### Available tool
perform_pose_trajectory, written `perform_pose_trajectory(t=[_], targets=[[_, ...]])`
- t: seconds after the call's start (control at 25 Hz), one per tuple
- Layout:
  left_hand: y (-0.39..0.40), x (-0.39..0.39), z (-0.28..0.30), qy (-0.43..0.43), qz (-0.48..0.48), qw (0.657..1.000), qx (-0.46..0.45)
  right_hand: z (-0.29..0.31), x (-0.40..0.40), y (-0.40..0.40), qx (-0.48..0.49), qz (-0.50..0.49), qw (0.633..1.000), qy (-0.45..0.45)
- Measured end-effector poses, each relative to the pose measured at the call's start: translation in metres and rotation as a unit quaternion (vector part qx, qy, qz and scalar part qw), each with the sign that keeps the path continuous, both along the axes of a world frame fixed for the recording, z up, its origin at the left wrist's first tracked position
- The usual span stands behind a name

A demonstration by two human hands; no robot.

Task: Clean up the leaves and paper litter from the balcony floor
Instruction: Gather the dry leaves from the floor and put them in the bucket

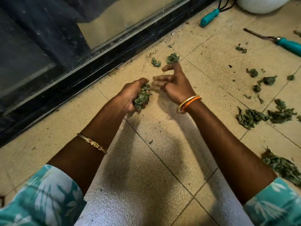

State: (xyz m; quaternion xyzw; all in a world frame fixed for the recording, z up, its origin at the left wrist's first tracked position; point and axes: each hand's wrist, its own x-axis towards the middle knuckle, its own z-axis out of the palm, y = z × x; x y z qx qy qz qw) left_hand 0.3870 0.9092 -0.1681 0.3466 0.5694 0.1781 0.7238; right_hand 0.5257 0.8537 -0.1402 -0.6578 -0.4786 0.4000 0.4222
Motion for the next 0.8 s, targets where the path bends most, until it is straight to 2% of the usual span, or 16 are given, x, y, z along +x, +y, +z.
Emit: perform_pose_trajectory(t=[0.04, 0.08, 0.16, 0.32, 0.44, 0.52, 0.68, 0.76, 0.8], targets=[[0.002, -0.007, 0.001, -0.013, 0.011, 1.0, -0.008, 0.0, 0.01, 0.008, -0.001, -0.044, 0.999, 0.018], [0.003, -0.014, 0.002, -0.025, 0.026, 0.999, -0.015, 0.0, 0.021, 0.016, 0.004, -0.076, 0.997, -0.013], [0.006, -0.025, 0.003, -0.043, 0.05, 0.997, -0.026, -0.003, 0.035, 0.032, 0.008, -0.075, 0.989, -0.129], [0.009, -0.038, 0.007, -0.054, 0.072, 0.995, -0.04, -0.016, 0.022, 0.074, 0.02, 0.053, 0.953, -0.299], [0.007, -0.037, 0.01, -0.057, 0.078, 0.994, -0.053, -0.035, 0.01, 0.105, -0.005, 0.144, 0.912, -0.385], [0.006, -0.037, 0.009, -0.073, 0.089, 0.991, -0.063, -0.049, 0.008, 0.109, 0.0, 0.168, 0.884, -0.437], [0.006, -0.04, 0.008, -0.102, 0.112, 0.987, -0.054, -0.071, 0.008, 0.09, 0.117, 0.076, 0.882, -0.449], [0.006, -0.041, 0.004, -0.097, 0.096, 0.99, -0.044, -0.068, 0.008, 0.077, 0.128, 0.022, 0.915, -0.381], [0.006, -0.04, 0.002, -0.091, 0.085, 0.992, -0.038, -0.06, 0.007, 0.069, 0.117, -0.015, 0.943, -0.313]])
